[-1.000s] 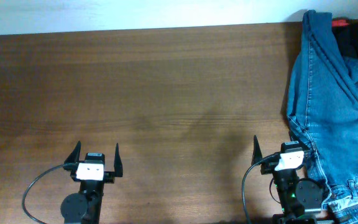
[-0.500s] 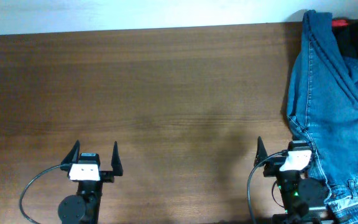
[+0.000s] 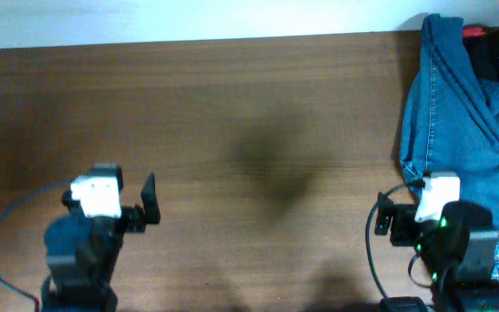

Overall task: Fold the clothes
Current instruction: 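Reach the right gripper to the jeans waistband and grasp it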

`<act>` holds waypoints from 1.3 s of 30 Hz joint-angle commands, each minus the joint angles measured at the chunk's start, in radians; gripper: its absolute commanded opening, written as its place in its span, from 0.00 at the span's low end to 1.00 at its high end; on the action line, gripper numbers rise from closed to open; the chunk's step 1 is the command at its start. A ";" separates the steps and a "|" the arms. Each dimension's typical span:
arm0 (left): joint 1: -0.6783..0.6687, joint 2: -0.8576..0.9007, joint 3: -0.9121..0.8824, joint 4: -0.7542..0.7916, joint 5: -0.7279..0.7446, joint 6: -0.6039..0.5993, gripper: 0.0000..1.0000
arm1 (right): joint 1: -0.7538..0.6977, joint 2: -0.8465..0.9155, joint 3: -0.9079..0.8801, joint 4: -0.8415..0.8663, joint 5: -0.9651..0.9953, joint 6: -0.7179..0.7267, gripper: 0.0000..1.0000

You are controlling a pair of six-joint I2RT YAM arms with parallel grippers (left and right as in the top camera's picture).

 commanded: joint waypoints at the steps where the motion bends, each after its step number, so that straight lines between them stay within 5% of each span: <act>1: -0.003 0.183 0.174 -0.117 0.034 -0.009 0.99 | -0.006 0.119 0.129 -0.068 -0.028 0.011 0.99; 8: -0.003 0.443 0.444 -0.363 0.073 -0.009 0.99 | -0.129 0.243 0.185 -0.128 0.179 0.161 0.99; 16: -0.002 0.496 0.494 -0.340 0.067 0.026 0.99 | -0.806 0.322 0.182 -0.229 0.017 0.263 0.99; 20: -0.002 0.507 0.494 -0.313 0.067 0.025 0.99 | -0.967 0.419 0.157 -0.229 -0.140 0.262 0.99; 39: -0.002 0.510 0.494 -0.299 0.067 0.025 0.99 | -1.015 0.676 -0.108 0.053 -0.094 0.265 0.95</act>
